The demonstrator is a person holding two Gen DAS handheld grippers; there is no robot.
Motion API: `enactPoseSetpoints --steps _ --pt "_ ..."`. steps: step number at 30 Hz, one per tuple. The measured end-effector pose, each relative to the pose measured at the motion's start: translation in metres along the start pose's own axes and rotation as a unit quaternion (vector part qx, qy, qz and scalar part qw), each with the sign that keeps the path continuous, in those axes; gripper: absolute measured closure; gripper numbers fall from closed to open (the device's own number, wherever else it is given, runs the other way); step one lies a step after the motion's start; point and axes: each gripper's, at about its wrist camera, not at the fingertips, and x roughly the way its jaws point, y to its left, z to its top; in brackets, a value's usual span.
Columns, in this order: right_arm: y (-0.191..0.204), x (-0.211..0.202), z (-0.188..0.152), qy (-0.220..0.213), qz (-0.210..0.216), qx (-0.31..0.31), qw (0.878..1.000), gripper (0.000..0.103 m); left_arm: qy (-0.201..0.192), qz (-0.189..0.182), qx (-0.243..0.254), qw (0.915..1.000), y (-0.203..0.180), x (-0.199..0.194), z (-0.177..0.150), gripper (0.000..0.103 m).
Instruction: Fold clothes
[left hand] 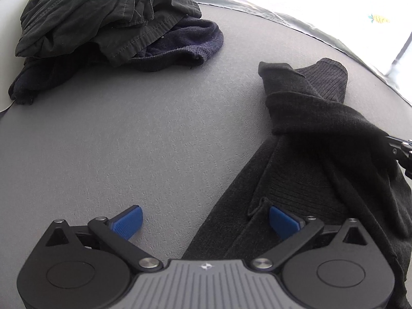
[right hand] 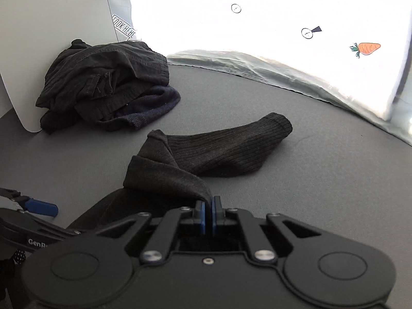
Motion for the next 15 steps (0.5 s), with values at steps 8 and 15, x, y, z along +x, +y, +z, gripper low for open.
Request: enactPoseSetpoints --steps 8,15 --pt "-0.080 -0.069 -0.031 -0.043 -0.143 0.132 0.980 0.099 -0.003 -0.001 0.002 1.0000 -0.001 0.000 -0.001 0.000" --pt "-0.143 -0.099 -0.093 0.021 -0.292 0.236 0.927 0.098 -0.004 0.002 0.007 1.0000 -0.003 -0.001 0.001 0.000"
